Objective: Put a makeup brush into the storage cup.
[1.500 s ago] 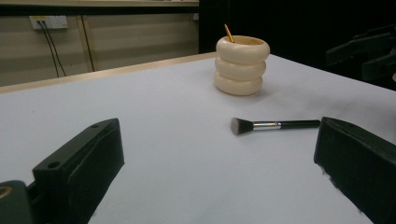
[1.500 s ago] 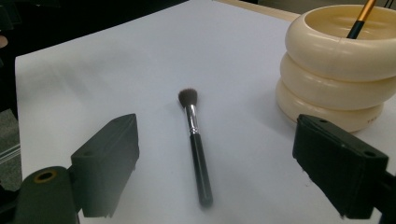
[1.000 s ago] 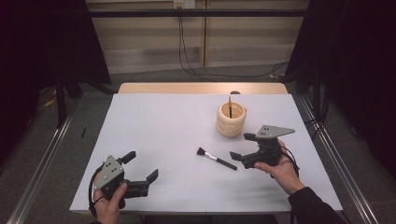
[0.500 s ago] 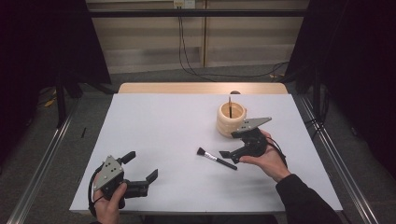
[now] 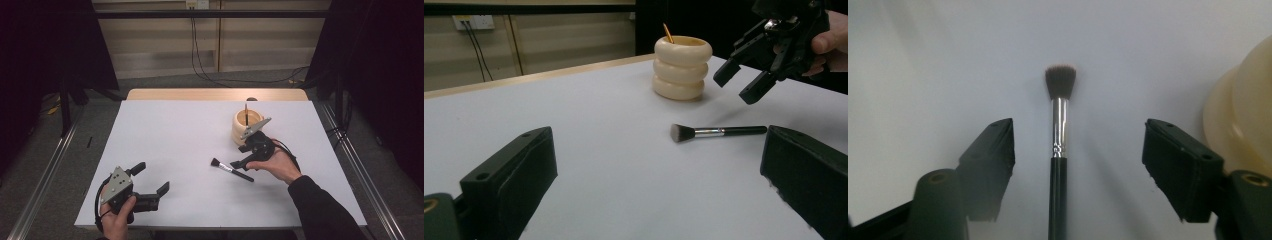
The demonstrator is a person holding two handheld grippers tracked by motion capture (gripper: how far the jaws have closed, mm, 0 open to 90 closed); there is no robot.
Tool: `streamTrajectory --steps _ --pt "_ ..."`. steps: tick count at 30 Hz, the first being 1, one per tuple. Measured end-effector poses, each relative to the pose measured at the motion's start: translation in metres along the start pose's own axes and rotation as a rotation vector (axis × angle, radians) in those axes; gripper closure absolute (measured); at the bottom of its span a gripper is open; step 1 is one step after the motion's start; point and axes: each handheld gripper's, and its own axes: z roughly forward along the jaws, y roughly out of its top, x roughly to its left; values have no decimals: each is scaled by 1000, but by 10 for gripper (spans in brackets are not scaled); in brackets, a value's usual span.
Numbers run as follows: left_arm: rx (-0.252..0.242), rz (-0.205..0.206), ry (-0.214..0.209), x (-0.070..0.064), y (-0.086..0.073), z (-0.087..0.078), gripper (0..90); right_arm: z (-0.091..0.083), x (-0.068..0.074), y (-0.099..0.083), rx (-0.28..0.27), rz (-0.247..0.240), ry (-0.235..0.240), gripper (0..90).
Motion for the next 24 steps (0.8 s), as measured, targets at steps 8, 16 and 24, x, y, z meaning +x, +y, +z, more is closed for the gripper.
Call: streamTrajectory --steps 8,16,24 --pt "0 1 -1 0 0 0 15 13 0 11 118 -26 37 437" --pt "0 0 -13 0 0 0 15 25 -4 19 228 -18 64 540" --pt "5 4 -4 -1 0 1 13 36 -6 28 311 -29 75 614"
